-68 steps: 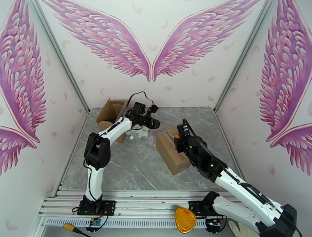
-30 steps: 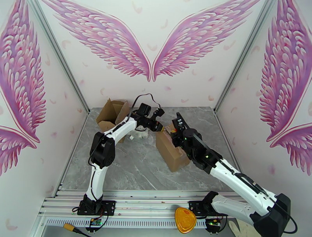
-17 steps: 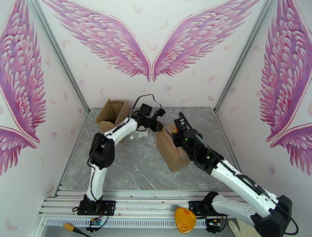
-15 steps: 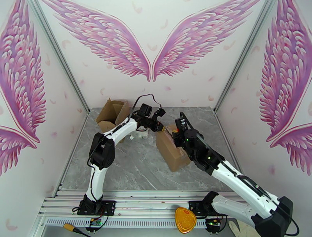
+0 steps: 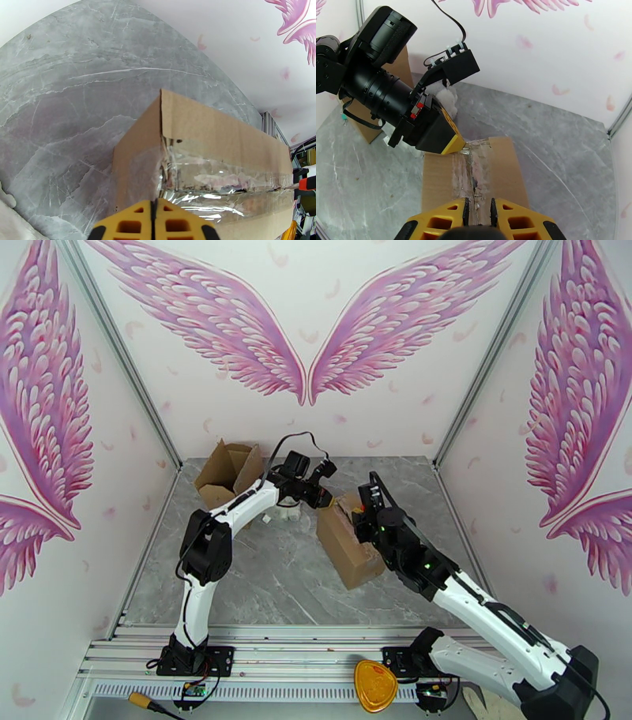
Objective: Unpack the express box
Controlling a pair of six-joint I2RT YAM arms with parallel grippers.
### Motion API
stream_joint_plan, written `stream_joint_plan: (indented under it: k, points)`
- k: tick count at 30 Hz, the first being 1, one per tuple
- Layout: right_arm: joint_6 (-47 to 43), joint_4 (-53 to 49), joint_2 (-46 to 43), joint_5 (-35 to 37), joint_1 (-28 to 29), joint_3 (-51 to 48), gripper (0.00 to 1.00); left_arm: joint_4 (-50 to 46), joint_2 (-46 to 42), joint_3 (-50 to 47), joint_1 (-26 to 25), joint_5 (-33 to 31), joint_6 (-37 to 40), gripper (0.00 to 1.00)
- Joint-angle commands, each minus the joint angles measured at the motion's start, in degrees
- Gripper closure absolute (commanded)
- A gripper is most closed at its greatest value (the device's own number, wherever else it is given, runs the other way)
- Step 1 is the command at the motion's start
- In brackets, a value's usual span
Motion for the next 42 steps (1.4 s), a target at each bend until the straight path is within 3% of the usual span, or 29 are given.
stream_joint_plan:
  k: [1, 6, 11, 15, 20, 42]
  points:
    - [1.75, -3.0, -1.95, 0.5, 0.21, -3.22, 1.0, -0.21, -0.31, -1.93, 2.65, -13.67, -1.03, 1.0]
    - [1.92, -5.68, -2.6, -0.34, 0.25, 0.79, 1.0, 0.75, -0.85, -2.6, 2.64, -14.45, -1.49, 1.0]
    - [2.95, -3.3, -2.98, 0.54, 0.21, -4.03, 1.0, 1.42, -1.25, -3.41, 2.91, -14.84, -1.79, 1.0]
    - [2.9, -8.47, -2.96, -0.23, 0.21, 1.55, 1.0, 1.68, -1.42, -3.59, 2.99, -15.03, -2.18, 1.0]
    - [3.49, -4.31, -4.33, -0.52, 0.26, -4.38, 1.0, 2.22, -1.47, -3.68, 3.0, -14.9, -2.37, 1.0]
    - [5.27, -8.99, -7.46, -0.14, 0.23, -6.12, 1.0, 2.52, -2.56, -5.04, 3.04, -15.25, -2.16, 1.0]
